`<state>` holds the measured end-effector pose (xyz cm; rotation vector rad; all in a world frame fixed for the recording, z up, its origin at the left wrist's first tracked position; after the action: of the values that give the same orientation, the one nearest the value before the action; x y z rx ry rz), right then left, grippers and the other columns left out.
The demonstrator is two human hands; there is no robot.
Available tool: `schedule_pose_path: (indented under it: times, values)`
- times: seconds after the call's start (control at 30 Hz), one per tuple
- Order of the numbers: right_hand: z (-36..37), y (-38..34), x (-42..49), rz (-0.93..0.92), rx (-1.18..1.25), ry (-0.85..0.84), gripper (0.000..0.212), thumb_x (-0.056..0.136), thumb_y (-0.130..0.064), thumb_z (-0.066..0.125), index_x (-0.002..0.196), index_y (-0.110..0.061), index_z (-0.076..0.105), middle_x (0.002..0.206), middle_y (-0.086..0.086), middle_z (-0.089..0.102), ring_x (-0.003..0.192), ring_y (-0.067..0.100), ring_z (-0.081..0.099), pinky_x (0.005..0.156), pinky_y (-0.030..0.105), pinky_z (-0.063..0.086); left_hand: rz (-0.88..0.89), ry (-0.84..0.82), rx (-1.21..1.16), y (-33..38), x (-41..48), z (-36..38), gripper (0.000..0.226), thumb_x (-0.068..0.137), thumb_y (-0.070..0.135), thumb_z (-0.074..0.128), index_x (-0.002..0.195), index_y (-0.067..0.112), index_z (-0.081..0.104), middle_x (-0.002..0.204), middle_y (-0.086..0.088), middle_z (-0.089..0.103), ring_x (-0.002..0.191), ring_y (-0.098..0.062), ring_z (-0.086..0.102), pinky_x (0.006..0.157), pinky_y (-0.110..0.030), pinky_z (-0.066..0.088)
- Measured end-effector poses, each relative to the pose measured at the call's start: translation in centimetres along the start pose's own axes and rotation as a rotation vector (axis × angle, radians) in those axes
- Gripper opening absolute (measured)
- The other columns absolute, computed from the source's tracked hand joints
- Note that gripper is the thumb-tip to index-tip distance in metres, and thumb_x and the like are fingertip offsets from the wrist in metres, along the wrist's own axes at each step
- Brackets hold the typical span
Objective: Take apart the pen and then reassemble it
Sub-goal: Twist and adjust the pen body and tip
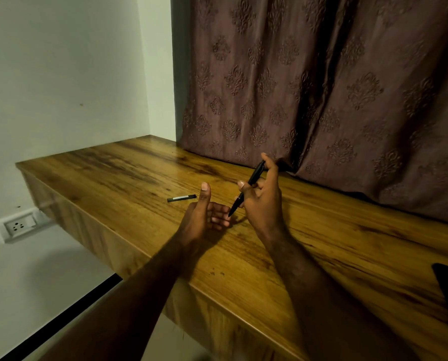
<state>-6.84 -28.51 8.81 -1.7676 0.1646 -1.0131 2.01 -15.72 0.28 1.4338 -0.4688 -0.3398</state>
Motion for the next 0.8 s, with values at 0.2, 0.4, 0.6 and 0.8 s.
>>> schedule_pose_path:
  times: [0.2, 0.4, 0.6, 0.8]
  values:
    - [-0.18, 0.03, 0.14, 0.006, 0.014, 0.010, 0.066, 0.089, -0.009, 0.064, 0.137, -0.043, 0.033, 0.082, -0.004, 0.061, 0.078, 0.019, 0.070, 0.062, 0.050, 0.060, -0.019, -0.004, -0.015, -0.19, 0.17, 0.04, 0.102, 0.054, 0.091, 0.031, 0.083, 0.002, 0.072, 0.080, -0.020, 0.072, 0.072, -0.031, 0.070, 0.061, -0.028, 0.054]
    - [-0.24, 0.02, 0.09, -0.004, -0.014, 0.020, 0.062, 0.089, -0.011, 0.063, 0.135, -0.041, 0.034, 0.079, 0.008, 0.066, 0.070, 0.022, 0.069, 0.056, 0.050, 0.058, -0.030, 0.004, -0.024, -0.12, 0.13, 0.05, 0.102, 0.054, 0.089, 0.029, 0.083, 0.000, 0.071, 0.076, -0.017, 0.071, 0.068, -0.029, 0.069, 0.057, -0.026, 0.054]
    - [-0.38, -0.43, -0.10, -0.021, -0.021, 0.031, 0.061, 0.090, -0.009, 0.062, 0.135, -0.040, 0.035, 0.079, 0.003, 0.066, 0.073, 0.020, 0.070, 0.057, 0.050, 0.059, -0.031, 0.001, -0.028, -0.13, 0.16, 0.01, 0.101, 0.055, 0.088, 0.029, 0.091, 0.003, 0.070, 0.075, -0.015, 0.071, 0.067, -0.028, 0.068, 0.057, -0.027, 0.053]
    - [-0.31, -0.33, -0.14, -0.008, -0.004, 0.024, 0.062, 0.090, -0.009, 0.061, 0.138, -0.038, 0.033, 0.079, -0.002, 0.064, 0.074, 0.015, 0.069, 0.062, 0.045, 0.061, -0.017, 0.003, -0.024, -0.18, 0.09, -0.16, 0.101, 0.059, 0.088, 0.029, 0.097, 0.004, 0.068, 0.075, -0.016, 0.072, 0.068, -0.028, 0.070, 0.059, -0.029, 0.052]
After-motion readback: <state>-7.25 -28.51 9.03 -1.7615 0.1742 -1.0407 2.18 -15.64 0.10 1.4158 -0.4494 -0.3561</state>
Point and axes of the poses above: each hand's wrist, its own x-axis towards the middle knuckle, its own z-axis out of the palm, y = z × x, the point moved 10 cm from there along x, towards the middle knuckle
